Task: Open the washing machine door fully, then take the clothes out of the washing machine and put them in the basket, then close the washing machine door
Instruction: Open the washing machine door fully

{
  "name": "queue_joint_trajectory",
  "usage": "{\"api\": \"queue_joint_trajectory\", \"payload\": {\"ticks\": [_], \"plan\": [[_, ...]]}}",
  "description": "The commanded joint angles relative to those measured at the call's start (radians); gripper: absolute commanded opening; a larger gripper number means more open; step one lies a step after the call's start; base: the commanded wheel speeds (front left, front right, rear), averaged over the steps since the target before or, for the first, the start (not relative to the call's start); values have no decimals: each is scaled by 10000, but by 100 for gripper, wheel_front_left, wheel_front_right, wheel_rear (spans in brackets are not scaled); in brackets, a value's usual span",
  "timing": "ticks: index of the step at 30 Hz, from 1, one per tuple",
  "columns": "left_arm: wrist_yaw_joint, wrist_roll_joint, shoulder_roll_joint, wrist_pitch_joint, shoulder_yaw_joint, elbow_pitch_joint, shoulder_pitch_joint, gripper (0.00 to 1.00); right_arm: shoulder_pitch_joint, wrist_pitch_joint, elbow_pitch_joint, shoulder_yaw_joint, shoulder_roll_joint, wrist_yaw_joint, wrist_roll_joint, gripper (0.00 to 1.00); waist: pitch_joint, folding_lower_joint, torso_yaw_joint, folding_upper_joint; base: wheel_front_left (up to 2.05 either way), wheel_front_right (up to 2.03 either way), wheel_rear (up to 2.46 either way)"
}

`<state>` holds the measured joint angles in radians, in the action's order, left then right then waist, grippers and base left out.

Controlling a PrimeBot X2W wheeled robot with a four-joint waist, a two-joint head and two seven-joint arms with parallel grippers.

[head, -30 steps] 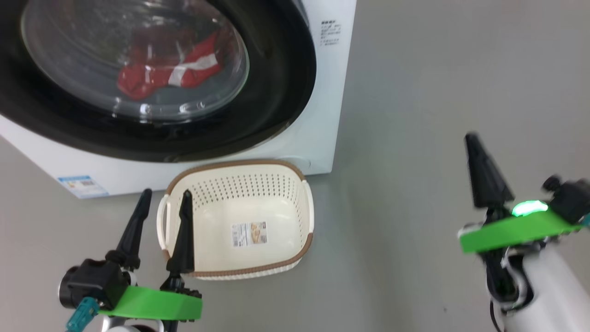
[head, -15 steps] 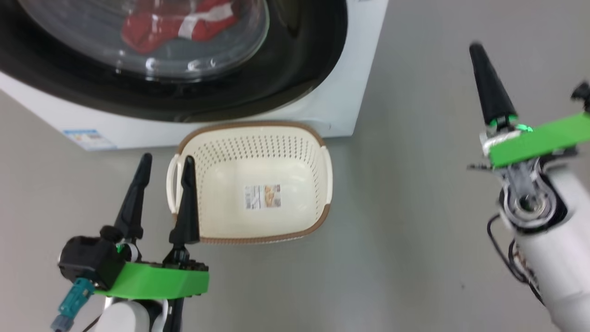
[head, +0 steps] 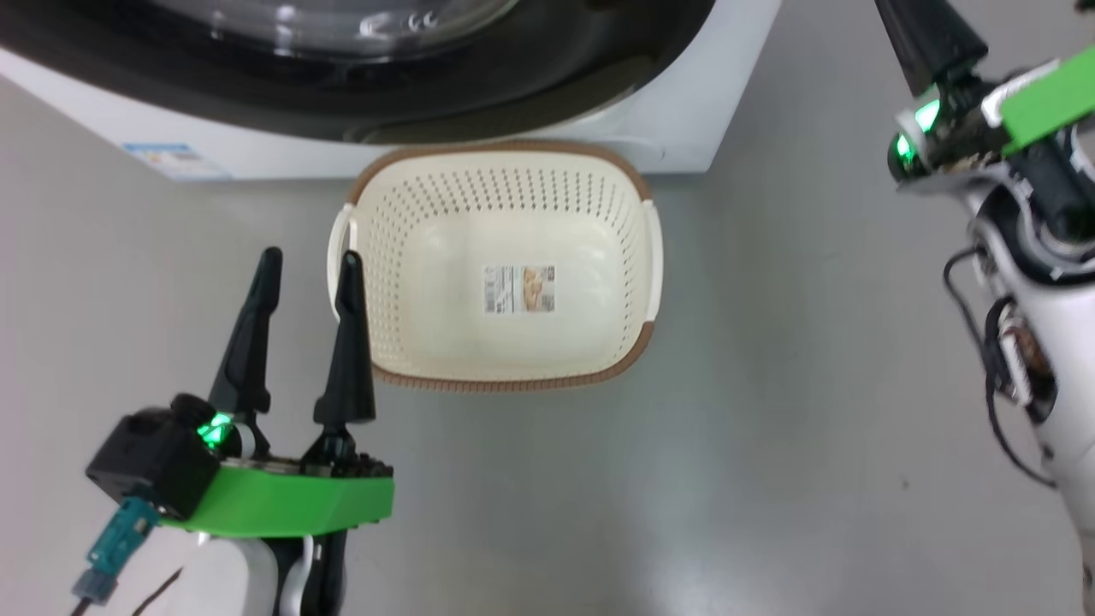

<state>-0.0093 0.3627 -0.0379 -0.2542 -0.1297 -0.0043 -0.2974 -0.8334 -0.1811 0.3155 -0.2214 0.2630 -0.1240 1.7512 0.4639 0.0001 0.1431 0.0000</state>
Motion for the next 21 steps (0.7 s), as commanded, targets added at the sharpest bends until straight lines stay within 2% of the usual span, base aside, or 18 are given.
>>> {"api": "queue_joint_trajectory", "payload": {"ticks": [1,5,9,21], "plan": [[-68,51,-123,-76,354,-310,-234,100,-336,-384,-94,4,-114,-67,192,0,456,0,240,0,0,0,0],[-115,97,-123,-76,372,-335,-380,100,-1090,-1638,255,60,-53,-67,651,0,809,0,399,0,0,0,0],[-103,42,-123,-76,282,-361,-511,100,-1782,-2408,532,136,56,-67,738,0,1132,0,568,0,0,0,0],[12,82,-123,-76,107,-497,-717,100,-3368,-3791,946,182,23,-67,791,0,1864,0,854,0,0,0,0]]}}
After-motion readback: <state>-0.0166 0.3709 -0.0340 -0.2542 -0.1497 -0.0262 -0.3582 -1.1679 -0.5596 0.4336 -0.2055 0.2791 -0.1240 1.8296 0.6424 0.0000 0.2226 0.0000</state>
